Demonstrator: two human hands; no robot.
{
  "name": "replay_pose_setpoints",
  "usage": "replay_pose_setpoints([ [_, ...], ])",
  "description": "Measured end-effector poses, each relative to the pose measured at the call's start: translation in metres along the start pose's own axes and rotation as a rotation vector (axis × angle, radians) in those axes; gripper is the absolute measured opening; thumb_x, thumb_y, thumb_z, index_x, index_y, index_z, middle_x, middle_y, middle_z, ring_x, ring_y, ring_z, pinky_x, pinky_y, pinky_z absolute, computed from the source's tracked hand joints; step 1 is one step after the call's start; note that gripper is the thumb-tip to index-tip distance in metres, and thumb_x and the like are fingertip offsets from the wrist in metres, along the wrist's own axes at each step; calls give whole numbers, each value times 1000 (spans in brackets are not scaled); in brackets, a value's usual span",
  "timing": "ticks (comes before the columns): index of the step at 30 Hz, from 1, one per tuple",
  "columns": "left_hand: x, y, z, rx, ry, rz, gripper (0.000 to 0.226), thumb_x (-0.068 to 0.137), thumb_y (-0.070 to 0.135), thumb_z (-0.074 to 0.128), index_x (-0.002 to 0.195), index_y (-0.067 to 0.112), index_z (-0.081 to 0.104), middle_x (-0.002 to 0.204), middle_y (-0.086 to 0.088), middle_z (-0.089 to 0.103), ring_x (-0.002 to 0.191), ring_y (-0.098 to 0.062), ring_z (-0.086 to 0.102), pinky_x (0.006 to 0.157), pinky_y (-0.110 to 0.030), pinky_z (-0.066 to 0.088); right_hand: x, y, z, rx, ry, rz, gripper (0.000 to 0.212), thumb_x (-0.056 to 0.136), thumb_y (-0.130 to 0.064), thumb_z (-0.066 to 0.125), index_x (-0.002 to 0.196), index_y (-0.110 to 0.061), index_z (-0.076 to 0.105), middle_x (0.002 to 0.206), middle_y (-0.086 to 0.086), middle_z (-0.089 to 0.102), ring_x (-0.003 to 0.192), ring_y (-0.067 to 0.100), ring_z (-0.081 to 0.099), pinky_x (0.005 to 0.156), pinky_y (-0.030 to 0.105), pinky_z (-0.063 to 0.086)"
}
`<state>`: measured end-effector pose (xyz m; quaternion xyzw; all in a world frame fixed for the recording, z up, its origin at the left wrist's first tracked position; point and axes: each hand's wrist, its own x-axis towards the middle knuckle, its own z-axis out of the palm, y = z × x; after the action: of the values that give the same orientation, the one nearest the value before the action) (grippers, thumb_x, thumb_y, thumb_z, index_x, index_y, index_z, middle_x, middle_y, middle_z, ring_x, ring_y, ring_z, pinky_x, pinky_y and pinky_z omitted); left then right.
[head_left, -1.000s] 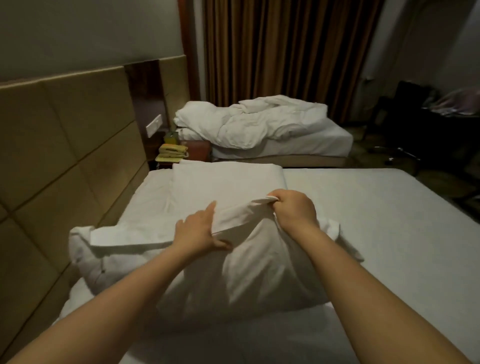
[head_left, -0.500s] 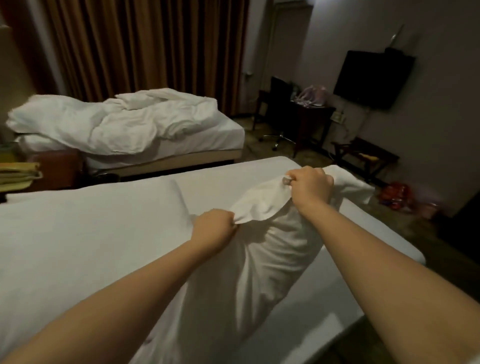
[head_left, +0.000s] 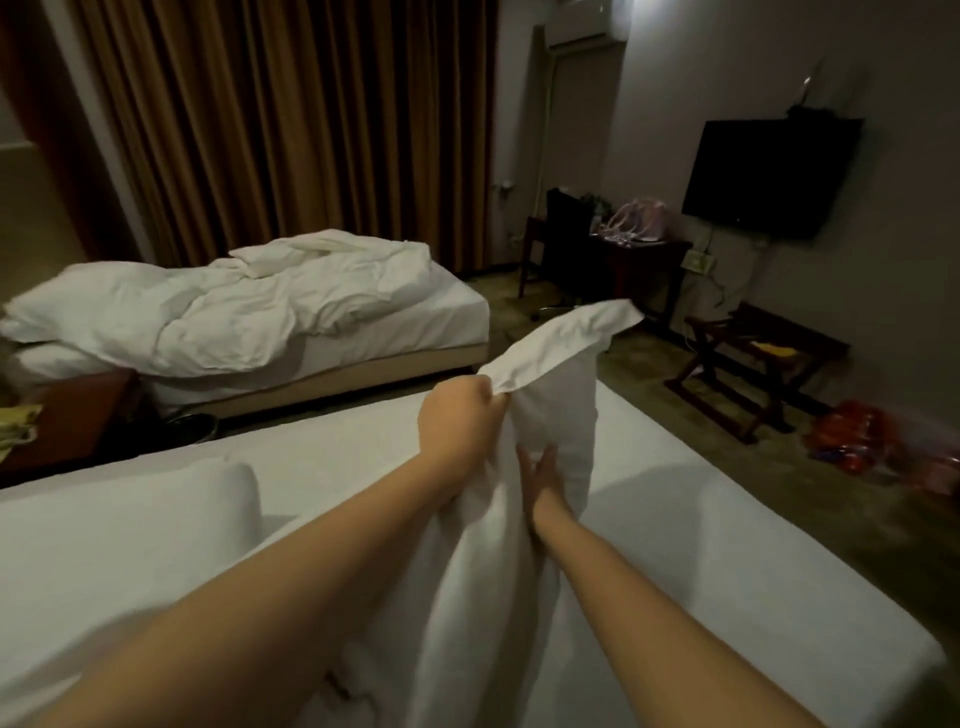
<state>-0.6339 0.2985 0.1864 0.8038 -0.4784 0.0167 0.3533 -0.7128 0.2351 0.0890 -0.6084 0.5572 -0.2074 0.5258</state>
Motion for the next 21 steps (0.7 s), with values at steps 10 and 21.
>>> replay_pose_setpoints([
  [10,20,-8,51,109,-290,-114,38,102,28,31,86,7,59,94,-14,66,86,-28,58,67,-31,35,32,-40,-3,131,-63,-318,51,103,-36,28,152,-28,19,155,2,29,138,24,35,113,40,31],
  [21,-77,-114,-15,148,-195,-199,36,102,27,31,88,9,59,81,-6,64,76,-23,61,71,-39,49,-62,-28,88,-424,-95,-550,40,99,-15,40,139,-22,44,139,3,50,122,24,50,103,42,43],
])
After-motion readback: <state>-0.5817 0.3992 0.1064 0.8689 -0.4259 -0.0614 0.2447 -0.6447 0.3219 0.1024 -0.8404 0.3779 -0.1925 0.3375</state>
